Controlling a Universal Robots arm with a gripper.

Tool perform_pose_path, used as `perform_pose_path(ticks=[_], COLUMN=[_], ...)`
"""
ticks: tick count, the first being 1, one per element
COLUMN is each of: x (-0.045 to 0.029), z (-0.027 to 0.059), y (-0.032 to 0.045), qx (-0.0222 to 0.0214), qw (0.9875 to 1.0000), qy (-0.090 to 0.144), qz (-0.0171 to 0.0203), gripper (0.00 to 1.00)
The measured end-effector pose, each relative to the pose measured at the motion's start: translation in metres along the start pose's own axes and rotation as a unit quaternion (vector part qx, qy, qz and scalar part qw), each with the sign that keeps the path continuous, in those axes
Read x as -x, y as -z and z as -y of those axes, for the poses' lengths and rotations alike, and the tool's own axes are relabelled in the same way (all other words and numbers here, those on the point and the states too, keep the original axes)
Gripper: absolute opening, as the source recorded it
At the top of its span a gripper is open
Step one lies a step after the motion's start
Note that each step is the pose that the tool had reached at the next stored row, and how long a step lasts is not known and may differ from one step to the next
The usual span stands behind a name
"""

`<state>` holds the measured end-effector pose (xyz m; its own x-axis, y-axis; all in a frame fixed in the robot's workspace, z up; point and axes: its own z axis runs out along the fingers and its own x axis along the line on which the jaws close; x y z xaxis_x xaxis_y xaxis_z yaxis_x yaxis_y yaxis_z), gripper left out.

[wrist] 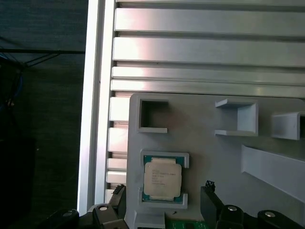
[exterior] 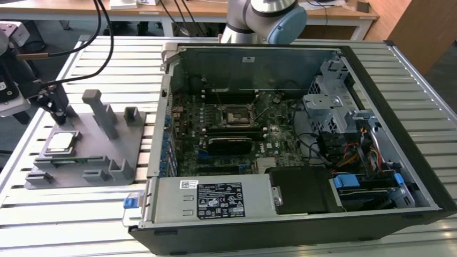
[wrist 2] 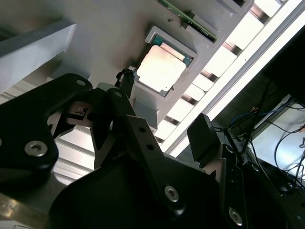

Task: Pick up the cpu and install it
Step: 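Pick up the cpu and move it towards the insertion slot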

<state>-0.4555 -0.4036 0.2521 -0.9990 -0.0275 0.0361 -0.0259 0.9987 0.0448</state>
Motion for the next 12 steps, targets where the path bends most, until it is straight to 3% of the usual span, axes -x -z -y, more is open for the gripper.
perform_pose_path(ticks=[12], x=[0.0003], z=[0.0004], y=[-0.0081], qx=[-0.0003], qw=[1.0], qy=[0.01], qz=[-0.0003], gripper=[0.72])
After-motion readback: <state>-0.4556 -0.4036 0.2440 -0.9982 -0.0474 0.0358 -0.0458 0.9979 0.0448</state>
